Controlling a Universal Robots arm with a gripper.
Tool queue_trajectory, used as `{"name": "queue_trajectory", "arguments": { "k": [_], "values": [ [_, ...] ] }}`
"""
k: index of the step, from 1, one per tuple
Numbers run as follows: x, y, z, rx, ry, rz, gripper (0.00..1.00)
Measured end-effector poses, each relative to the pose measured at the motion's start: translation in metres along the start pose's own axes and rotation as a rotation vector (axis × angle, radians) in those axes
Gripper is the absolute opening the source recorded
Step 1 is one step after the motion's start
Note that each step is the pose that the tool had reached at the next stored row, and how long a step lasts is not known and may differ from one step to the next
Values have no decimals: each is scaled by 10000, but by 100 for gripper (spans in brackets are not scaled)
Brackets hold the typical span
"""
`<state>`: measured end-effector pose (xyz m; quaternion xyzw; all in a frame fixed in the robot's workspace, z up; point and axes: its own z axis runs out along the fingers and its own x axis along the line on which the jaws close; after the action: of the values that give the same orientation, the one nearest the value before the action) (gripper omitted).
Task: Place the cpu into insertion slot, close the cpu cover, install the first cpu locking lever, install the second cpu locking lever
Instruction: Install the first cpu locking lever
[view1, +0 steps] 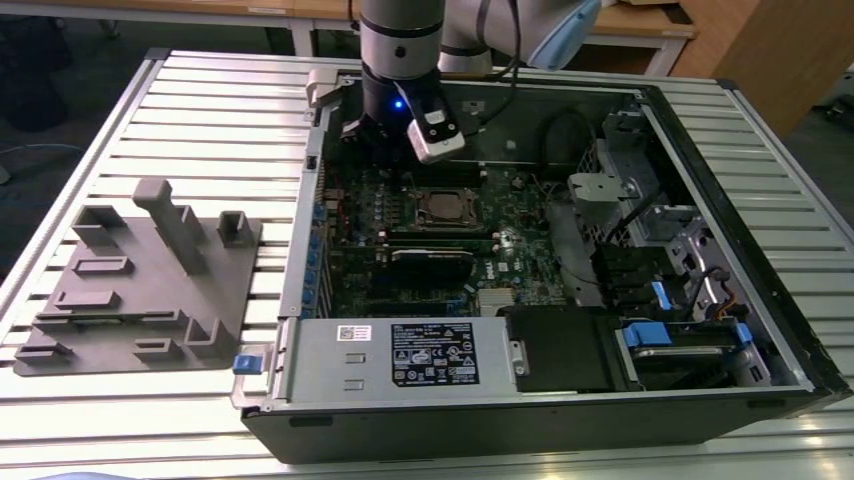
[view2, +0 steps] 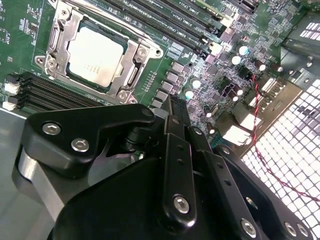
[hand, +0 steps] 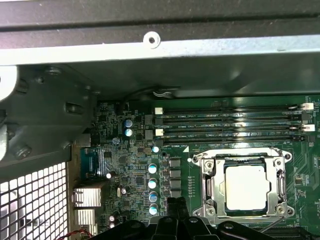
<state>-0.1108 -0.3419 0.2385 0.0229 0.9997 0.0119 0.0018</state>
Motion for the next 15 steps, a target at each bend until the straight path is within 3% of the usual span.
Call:
{"name": "queue_trajectory", "arguments": {
  "k": [15],
  "values": [
    [27, -1, 0, 0, 1, -2, 11]
  ]
}}
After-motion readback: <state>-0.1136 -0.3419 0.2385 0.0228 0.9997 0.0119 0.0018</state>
